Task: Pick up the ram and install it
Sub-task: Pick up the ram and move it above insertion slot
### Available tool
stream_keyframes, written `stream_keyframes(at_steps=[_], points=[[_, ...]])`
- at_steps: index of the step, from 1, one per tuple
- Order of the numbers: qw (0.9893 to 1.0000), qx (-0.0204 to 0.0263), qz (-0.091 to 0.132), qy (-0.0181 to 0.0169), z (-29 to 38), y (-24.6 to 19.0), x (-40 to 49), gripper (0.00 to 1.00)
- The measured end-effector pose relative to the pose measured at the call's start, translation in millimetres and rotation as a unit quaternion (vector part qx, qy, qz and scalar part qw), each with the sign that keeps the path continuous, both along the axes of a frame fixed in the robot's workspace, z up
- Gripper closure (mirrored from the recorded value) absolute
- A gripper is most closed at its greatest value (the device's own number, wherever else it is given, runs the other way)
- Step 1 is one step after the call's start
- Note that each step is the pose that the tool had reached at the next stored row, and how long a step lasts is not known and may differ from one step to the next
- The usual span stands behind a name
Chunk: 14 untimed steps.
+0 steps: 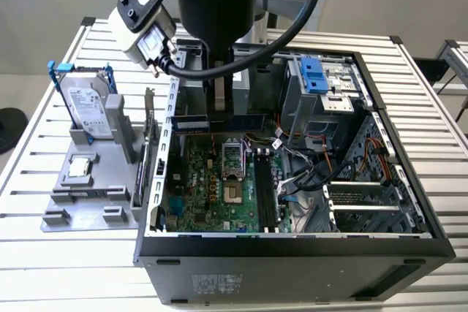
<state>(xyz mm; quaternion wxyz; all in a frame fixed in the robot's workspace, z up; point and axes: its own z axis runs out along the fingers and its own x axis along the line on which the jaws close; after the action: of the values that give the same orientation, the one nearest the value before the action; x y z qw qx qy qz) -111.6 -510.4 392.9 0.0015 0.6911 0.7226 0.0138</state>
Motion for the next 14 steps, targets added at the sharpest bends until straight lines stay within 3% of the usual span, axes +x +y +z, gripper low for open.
stream_keyframes(at_steps=[14], points=[[1.0, 0.0, 0.0, 0.0, 0.0, 0.0, 15.9, 1.0]])
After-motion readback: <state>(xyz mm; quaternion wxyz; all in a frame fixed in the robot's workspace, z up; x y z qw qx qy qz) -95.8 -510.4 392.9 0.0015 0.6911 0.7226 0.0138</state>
